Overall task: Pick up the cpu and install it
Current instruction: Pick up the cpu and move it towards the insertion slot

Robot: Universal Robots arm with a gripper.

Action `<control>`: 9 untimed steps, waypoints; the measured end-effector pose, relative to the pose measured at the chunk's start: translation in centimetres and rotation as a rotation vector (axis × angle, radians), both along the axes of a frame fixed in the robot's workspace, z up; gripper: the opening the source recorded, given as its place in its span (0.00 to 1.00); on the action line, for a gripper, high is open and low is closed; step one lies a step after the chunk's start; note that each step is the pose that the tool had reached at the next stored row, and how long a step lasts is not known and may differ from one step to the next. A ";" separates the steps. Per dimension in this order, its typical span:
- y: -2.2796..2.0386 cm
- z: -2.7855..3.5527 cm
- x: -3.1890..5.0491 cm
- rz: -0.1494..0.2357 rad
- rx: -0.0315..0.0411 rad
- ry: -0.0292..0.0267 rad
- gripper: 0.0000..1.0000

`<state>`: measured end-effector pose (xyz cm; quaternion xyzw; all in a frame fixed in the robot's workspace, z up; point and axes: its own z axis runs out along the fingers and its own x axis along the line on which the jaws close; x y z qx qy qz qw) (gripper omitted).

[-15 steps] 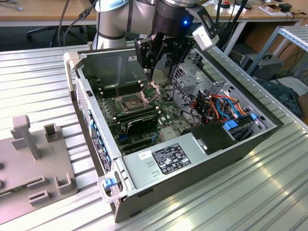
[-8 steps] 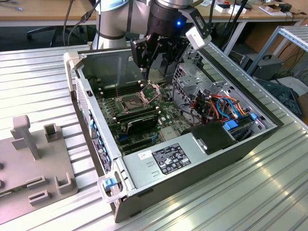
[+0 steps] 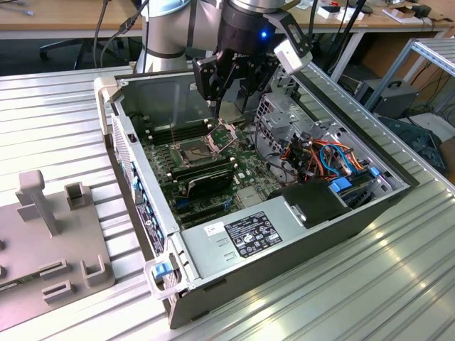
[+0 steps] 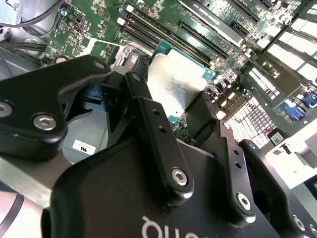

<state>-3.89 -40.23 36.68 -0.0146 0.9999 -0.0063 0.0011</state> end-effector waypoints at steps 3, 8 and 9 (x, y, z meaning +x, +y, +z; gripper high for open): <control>0.00 -0.01 0.00 0.000 0.0001 0.0000 0.55; 0.00 -0.01 0.00 0.000 0.0001 0.0000 0.55; 0.00 -0.03 0.00 0.000 0.0001 -0.0001 0.55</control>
